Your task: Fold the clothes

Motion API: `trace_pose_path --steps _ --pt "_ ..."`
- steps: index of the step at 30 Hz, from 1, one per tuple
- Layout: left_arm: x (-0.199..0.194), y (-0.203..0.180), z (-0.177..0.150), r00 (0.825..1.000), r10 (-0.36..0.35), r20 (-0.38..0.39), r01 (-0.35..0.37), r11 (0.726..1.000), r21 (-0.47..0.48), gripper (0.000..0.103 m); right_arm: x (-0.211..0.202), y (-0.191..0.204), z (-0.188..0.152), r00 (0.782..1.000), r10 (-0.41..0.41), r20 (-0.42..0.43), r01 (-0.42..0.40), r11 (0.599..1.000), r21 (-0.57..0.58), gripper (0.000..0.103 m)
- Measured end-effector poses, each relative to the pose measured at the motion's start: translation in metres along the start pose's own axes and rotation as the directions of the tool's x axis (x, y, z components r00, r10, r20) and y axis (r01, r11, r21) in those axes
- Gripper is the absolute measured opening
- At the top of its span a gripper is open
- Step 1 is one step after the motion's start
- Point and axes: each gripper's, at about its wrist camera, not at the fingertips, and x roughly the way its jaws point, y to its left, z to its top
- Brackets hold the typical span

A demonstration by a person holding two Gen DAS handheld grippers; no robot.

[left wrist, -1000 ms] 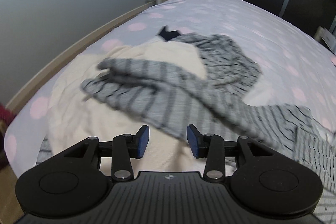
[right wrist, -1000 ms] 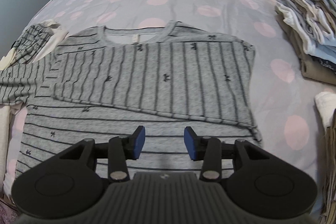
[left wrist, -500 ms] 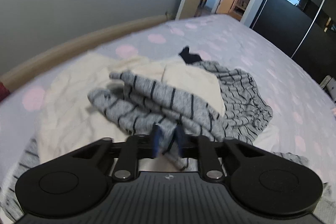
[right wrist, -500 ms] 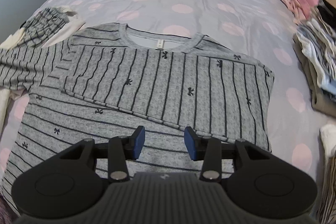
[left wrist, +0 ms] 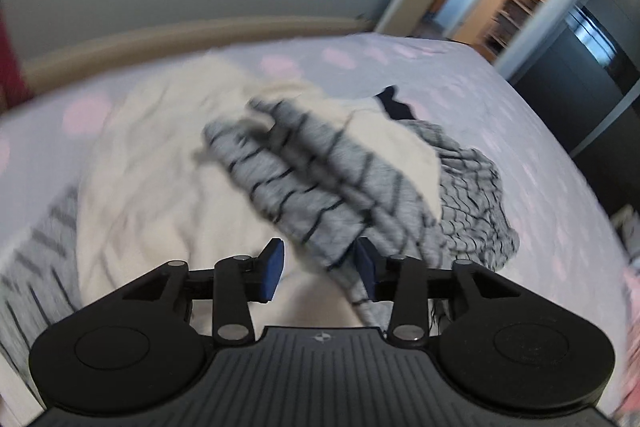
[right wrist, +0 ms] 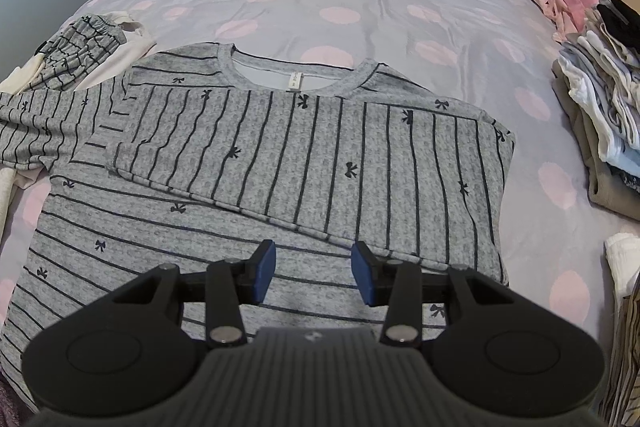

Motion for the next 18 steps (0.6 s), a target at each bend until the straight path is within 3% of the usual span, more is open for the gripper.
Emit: trace_pose_path --steps 3,5,7,12,15,18 --pt "0.006 0.005 0.001 0.999 -0.031 0.013 0.031 0.999 -0.039 0.037 0.0 0.001 0.0 1.0 0.002 0.003 -0.002 1.0 -0.006 0.045" --pt "0.005 0.001 0.0 0.998 -0.043 0.034 0.044 0.999 -0.01 0.014 0.001 0.003 0.0 1.0 0.004 0.005 -0.004 1.0 -0.018 0.045" --pt "-0.001 -0.006 -0.003 0.997 -0.024 0.075 0.023 1.0 0.019 0.006 0.001 0.006 0.0 1.0 -0.001 0.009 0.001 0.999 -0.038 0.045" --pt "-0.03 -0.038 -0.018 0.977 -0.042 0.21 0.007 0.987 0.163 0.005 0.003 0.01 0.0 1.0 -0.013 0.013 0.014 0.998 -0.064 0.045" --pt "-0.056 -0.07 -0.039 0.951 -0.148 0.273 0.051 0.941 0.334 0.005 0.004 0.009 0.001 1.0 -0.024 0.013 0.024 0.998 -0.057 0.045" --pt "-0.081 -0.103 -0.068 0.92 -0.284 0.272 0.117 0.858 0.5 0.005 0.005 0.006 0.003 0.999 -0.038 0.009 0.038 0.998 -0.041 0.045"
